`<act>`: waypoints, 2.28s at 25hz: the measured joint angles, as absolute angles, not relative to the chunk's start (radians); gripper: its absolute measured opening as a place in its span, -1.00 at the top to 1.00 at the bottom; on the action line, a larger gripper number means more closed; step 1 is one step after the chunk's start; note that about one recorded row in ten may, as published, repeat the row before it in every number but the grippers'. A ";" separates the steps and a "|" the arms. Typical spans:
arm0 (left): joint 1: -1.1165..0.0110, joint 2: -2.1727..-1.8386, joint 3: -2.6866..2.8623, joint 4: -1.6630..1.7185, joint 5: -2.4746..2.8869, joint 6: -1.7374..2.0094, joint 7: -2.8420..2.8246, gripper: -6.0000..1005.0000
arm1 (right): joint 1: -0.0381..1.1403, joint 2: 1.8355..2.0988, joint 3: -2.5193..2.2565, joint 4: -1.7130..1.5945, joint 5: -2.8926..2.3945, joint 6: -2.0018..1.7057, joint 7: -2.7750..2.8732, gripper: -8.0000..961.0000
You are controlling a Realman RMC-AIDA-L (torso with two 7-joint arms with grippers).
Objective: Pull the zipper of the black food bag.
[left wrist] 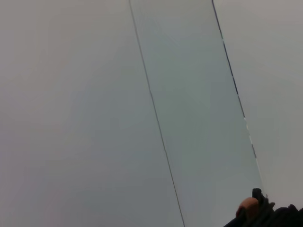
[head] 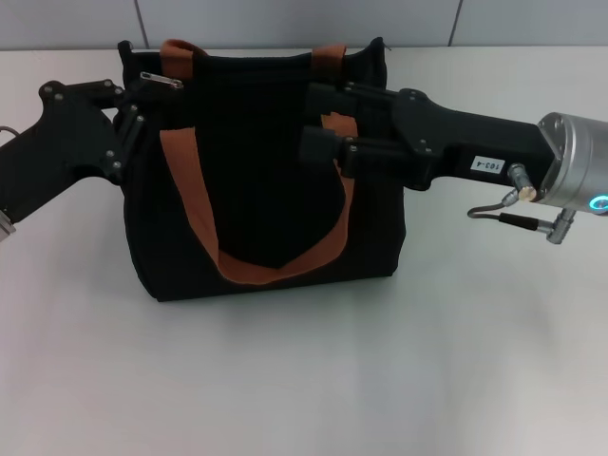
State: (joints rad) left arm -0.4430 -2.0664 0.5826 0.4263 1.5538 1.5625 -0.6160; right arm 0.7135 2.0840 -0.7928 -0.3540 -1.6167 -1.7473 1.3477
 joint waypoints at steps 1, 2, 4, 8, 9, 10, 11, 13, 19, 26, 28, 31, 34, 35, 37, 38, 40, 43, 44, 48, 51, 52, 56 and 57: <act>-0.443 -2.066 0.584 0.426 1.553 1.565 -0.596 0.92 | 0.719 2.084 -0.793 -0.353 -1.617 -1.736 1.360 -0.64; -0.443 -2.066 0.584 0.426 1.553 1.565 -0.596 0.92 | 0.719 2.084 -0.793 -0.353 -1.617 -1.736 1.360 -0.64; -0.443 -2.067 0.584 0.426 1.552 1.572 -0.577 0.92 | 0.726 2.084 -0.793 -0.351 -1.617 -1.719 1.385 -0.64; -0.443 -2.069 0.585 0.418 1.552 1.602 -0.535 0.92 | 0.746 2.083 -0.794 -0.355 -1.617 -1.699 1.456 -0.64; -0.443 -2.070 0.586 0.418 1.552 1.610 -0.525 0.92 | 0.753 2.083 -0.794 -0.356 -1.618 -1.697 1.472 -0.64; -0.445 -2.070 0.586 0.417 1.552 1.618 -0.514 0.92 | 0.760 2.082 -0.794 -0.356 -1.620 -1.692 1.490 -0.64; -0.448 -2.070 0.587 0.416 1.552 1.620 -0.505 0.92 | 0.771 2.082 -0.795 -0.357 -1.624 -1.678 1.519 -0.64; -0.450 -2.070 0.587 0.416 1.552 1.621 -0.494 0.92 | 0.776 2.082 -0.796 -0.357 -1.625 -1.672 1.531 -0.64; -0.457 -2.072 0.588 0.392 1.549 1.637 -0.379 0.91 | 0.816 2.080 -0.826 -0.359 -1.628 -1.622 1.641 -0.64; -0.459 -2.070 0.578 0.375 1.543 1.618 -0.398 0.90 | 0.830 2.081 -0.893 -0.384 -1.626 -1.549 1.699 -0.64; -0.449 -2.066 0.577 0.375 1.540 1.606 -0.496 0.90 | 0.823 2.081 -0.888 -0.385 -1.624 -1.548 1.695 -0.64; -0.442 -2.064 0.577 0.375 1.539 1.593 -0.565 0.90 | 0.817 2.081 -0.887 -0.391 -1.624 -1.548 1.693 -0.64; -0.430 -2.062 0.581 0.382 1.542 1.568 -0.671 0.89 | 0.799 2.083 -0.890 -0.417 -1.623 -1.547 1.689 -0.64; -0.427 -2.058 0.586 0.386 1.549 1.553 -0.735 0.89 | 0.790 2.084 -0.889 -0.428 -1.622 -1.551 1.682 -0.64; -0.426 -2.055 0.587 0.387 1.553 1.549 -0.760 0.89 | 0.786 2.084 -0.888 -0.431 -1.622 -1.554 1.677 -0.64; -0.425 -2.052 0.587 0.388 1.559 1.545 -0.785 0.89 | 0.781 2.084 -0.887 -0.433 -1.621 -1.558 1.671 -0.64; -0.421 -2.040 0.587 0.388 1.571 1.542 -0.860 0.89 | 0.770 2.084 -0.890 -0.434 -1.620 -1.570 1.656 -0.64; -0.418 -2.031 0.587 0.393 1.580 1.540 -0.895 0.77 | 0.761 2.084 -0.889 -0.435 -1.620 -1.581 1.637 -0.64; -0.418 -2.026 0.588 0.400 1.598 1.537 -0.918 0.73 | 0.757 2.084 -0.888 -0.437 -1.620 -1.586 1.630 -0.64; -0.425 -2.010 0.588 0.439 1.695 1.530 -1.014 0.58 | 0.743 2.084 -0.886 -0.444 -1.619 -1.614 1.615 -0.64; -0.439 -2.014 0.587 0.493 1.773 1.508 -1.071 0.42 | 0.736 2.083 -0.886 -0.448 -1.617 -1.627 1.614 -0.64; -0.439 -2.014 0.587 0.493 1.773 1.508 -1.071 0.34 | 0.736 2.083 -0.886 -0.448 -1.617 -1.627 1.614 -0.64; -0.442 -2.019 0.586 0.522 1.784 1.499 -1.080 0.04 | 0.733 2.083 -0.886 -0.449 -1.617 -1.639 1.613 -0.64; -0.442 -2.019 0.586 0.527 1.784 1.500 -1.082 -0.02 | 0.733 2.083 -0.886 -0.449 -1.617 -1.643 1.613 -0.64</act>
